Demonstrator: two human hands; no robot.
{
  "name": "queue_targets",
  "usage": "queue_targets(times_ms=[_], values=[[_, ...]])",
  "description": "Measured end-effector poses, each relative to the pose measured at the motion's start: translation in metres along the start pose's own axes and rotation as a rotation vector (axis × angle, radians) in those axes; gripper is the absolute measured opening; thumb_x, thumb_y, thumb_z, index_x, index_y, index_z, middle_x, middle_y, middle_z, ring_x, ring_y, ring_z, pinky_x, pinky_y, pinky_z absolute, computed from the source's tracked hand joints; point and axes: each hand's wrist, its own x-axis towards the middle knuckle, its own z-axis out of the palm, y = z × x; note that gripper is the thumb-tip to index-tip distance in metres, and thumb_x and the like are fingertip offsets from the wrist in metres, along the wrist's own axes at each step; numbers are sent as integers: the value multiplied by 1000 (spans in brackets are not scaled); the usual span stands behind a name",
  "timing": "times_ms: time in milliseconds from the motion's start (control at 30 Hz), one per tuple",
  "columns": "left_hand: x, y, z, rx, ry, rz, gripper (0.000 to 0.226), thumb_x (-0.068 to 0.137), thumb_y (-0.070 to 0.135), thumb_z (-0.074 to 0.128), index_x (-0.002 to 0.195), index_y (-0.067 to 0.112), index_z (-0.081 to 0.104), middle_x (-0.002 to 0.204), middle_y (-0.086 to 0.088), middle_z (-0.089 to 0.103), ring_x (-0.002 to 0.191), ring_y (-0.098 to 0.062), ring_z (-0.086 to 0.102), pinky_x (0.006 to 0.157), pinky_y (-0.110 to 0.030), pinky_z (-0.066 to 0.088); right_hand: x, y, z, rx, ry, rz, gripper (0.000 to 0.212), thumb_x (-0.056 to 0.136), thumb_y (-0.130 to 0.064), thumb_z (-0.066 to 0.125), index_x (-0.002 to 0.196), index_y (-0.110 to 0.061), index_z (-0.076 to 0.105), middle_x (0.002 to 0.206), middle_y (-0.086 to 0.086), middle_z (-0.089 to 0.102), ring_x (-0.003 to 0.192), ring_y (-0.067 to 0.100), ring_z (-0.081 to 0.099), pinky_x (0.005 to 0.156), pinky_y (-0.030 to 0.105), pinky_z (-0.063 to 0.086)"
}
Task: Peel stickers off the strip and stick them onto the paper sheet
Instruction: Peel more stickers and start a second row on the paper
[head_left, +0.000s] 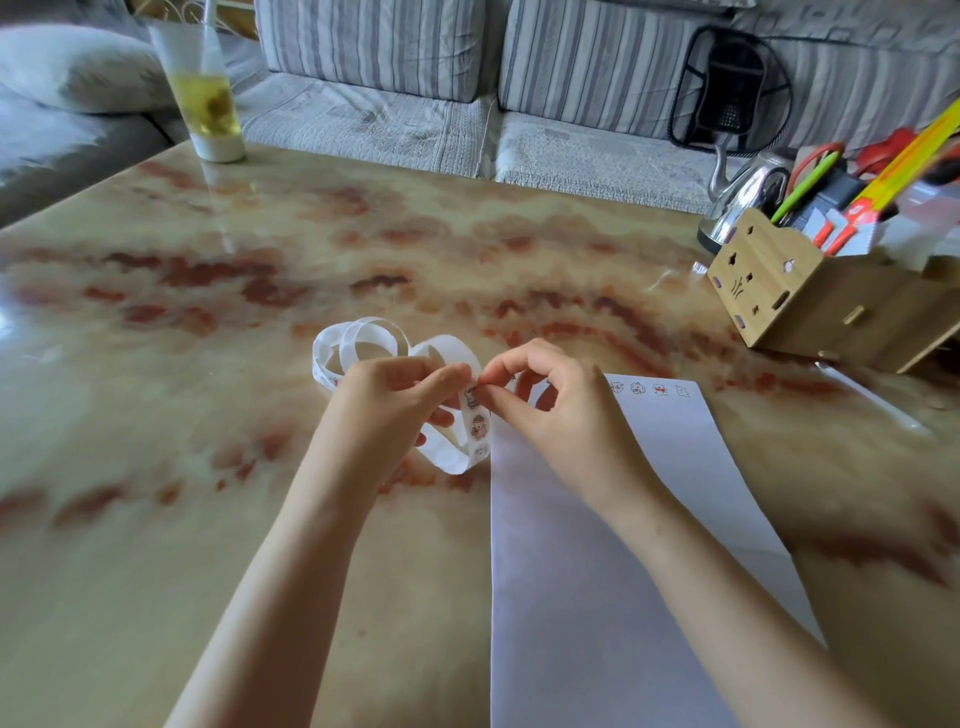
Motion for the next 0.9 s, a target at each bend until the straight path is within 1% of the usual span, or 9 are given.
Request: queue_targets(times_ms=[100,200,333,367,433,500,600,767,900], values=[[0,-1,1,18,18,-8,18,87,28,63,72,24,71,57,16,67,56,4,61,51,-11,44,-2,1,-1,-37,-43,-35,6,87,-19,68,83,-23,65,80,-15,58,72,6,51,64,14,38],[1,-1,1,71,45,-7,20,88,27,61,69,25,69,56,19,67,57,4,61,55,-18,45,-3,-1,-8,134,-60,40,10,87,-17,67,81,-24,64,77,-17,59,69,4,51,65,15,40],[1,-2,0,115,111,-27,20,88,28,61,73,20,71,66,3,70,75,-23,68,59,-26,45,7,7,-28,302,-28,207,8,86,-9,67,80,-15,67,66,-9,63,58,6,55,53,19,42],[1,-2,0,131,118,-27,20,88,27,61,74,18,71,68,1,70,74,-23,68,56,-24,45,11,12,-33,300,-15,265,7,85,-7,67,80,-12,68,65,-6,64,55,7,55,49,19,41],[0,-1,1,163,115,-22,21,89,26,60,73,17,71,66,6,68,60,-3,63,46,-15,42,18,25,-42,243,32,385,7,84,-6,68,78,-10,68,68,-1,66,50,7,54,43,17,37],[-1,-1,1,191,109,-18,21,89,25,60,72,17,70,59,14,65,51,7,56,38,-8,37,24,37,-47,149,40,482,6,82,-8,69,77,-11,68,72,0,67,48,6,52,42,16,33],[-2,-1,2,221,115,-10,21,89,25,59,73,15,70,50,17,60,45,10,52,35,-7,34,30,45,-44,62,13,548,2,81,-11,70,81,-8,71,72,-1,67,47,5,50,43,15,29],[-2,-1,2,248,105,-2,20,89,25,59,75,16,70,65,13,65,52,10,55,38,-5,36,33,47,-33,38,16,567,6,79,-10,71,83,-5,72,74,3,68,45,6,46,43,16,30],[-2,0,2,257,102,-10,20,89,25,59,75,16,70,63,14,64,51,12,55,40,-5,37,33,47,-28,44,30,586,10,78,-12,73,84,-4,74,72,3,66,48,8,43,52,22,34]])
